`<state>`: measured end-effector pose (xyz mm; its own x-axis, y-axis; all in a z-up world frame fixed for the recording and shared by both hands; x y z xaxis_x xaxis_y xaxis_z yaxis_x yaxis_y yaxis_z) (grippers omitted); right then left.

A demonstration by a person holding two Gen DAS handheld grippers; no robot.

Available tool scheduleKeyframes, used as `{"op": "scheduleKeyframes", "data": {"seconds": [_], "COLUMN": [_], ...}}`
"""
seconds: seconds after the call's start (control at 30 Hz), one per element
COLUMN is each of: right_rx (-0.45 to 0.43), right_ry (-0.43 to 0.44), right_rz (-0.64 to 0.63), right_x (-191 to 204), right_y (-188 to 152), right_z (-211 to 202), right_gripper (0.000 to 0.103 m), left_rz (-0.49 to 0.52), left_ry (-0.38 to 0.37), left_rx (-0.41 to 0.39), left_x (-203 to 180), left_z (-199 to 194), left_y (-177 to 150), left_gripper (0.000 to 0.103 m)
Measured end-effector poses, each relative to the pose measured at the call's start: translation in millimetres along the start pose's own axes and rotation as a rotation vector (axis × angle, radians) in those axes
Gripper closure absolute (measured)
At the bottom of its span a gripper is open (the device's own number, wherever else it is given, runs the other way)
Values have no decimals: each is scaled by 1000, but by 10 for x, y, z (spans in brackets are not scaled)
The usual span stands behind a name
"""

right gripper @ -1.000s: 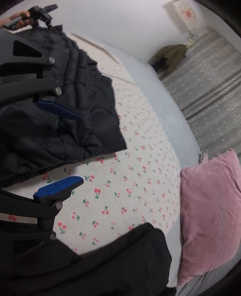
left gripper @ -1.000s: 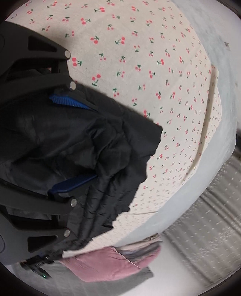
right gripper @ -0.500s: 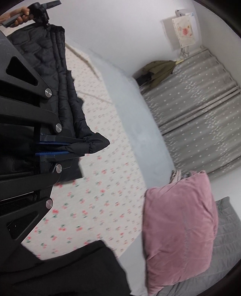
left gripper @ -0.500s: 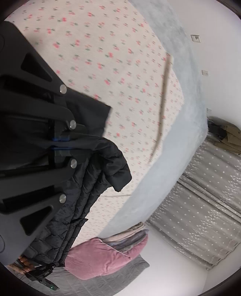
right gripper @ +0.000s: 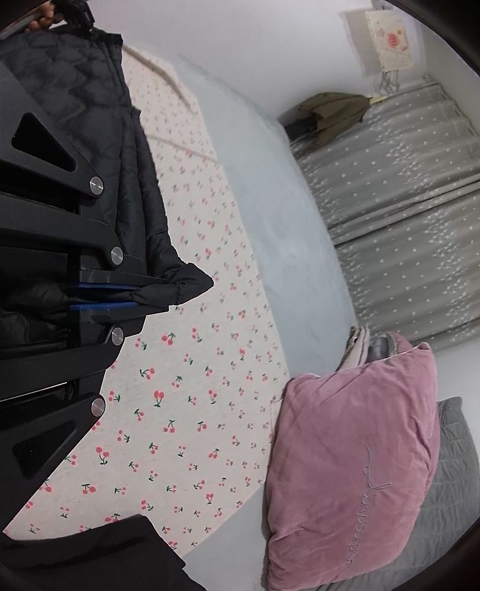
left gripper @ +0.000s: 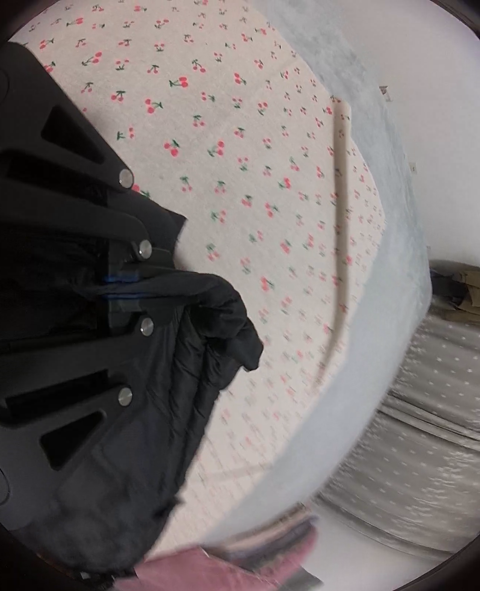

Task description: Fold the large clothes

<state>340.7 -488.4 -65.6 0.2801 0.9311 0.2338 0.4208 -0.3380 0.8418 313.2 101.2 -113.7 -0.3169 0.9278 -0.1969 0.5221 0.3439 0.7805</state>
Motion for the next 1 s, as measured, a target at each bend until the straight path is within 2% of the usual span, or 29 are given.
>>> {"op": "scheduleKeyframes", "data": {"seconds": [0.17, 0.3, 0.43, 0.5, 0.57, 0.63, 0.67, 0.7, 0.73, 0.77, 0.83, 0.93, 1.0], "right_rx": [129, 143, 161, 160, 169, 150, 122, 87, 55, 1, -32, 52, 103], "right_ry": [-69, -96, -109, -110, -109, -74, -54, -44, -35, -10, 34, 126, 159], "right_rz": [-51, -95, -72, -71, -62, -38, -30, -26, -22, -9, 9, 74, 49], "right_x": [-92, -74, -151, -156, -164, -101, -67, -25, 12, 77, 181, 366, 493], "right_y": [-505, -639, -712, -700, -653, -507, -398, -282, -193, -77, -4, -206, -375], "right_z": [353, 417, 484, 455, 380, 184, 51, -96, -224, -434, -682, -1012, -1146], "right_gripper": [99, 98, 94, 87, 81, 75, 71, 53, 25, 17, 15, 15, 15], "left_rz": [69, 100, 88, 76, 56, 23, 3, -12, -16, -13, 8, 87, 148], "left_ry": [58, 79, 69, 40, 10, -19, -30, -42, -51, -64, -108, -199, -251], "left_rx": [-9, 3, 13, 28, 42, 36, 14, -25, -51, -72, -102, -99, -81], "left_x": [-22, -40, -24, -19, -1, 23, 44, 66, 66, 48, -63, -371, -617], "left_z": [74, 139, 160, 154, 102, -26, -138, -294, -421, -566, -862, -1244, -1409], "left_y": [-135, -224, -242, -234, -195, -111, -40, 53, 113, 160, 181, -1, -206], "left_gripper": [97, 95, 91, 88, 80, 64, 60, 53, 46, 44, 39, 34, 33]}}
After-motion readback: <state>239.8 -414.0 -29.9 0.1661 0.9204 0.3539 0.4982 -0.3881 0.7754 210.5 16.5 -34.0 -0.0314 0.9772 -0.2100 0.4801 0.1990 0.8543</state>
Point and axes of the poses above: each gripper's, at about its wrist camera, not at the fingertips, and z roughly the way its jaws point, x to its left, y to its top, the point moved 7 cm from there along z, roughly the way its jaws point, and after that the axes turned 15 degrees about -x, right-handed, at the moved point
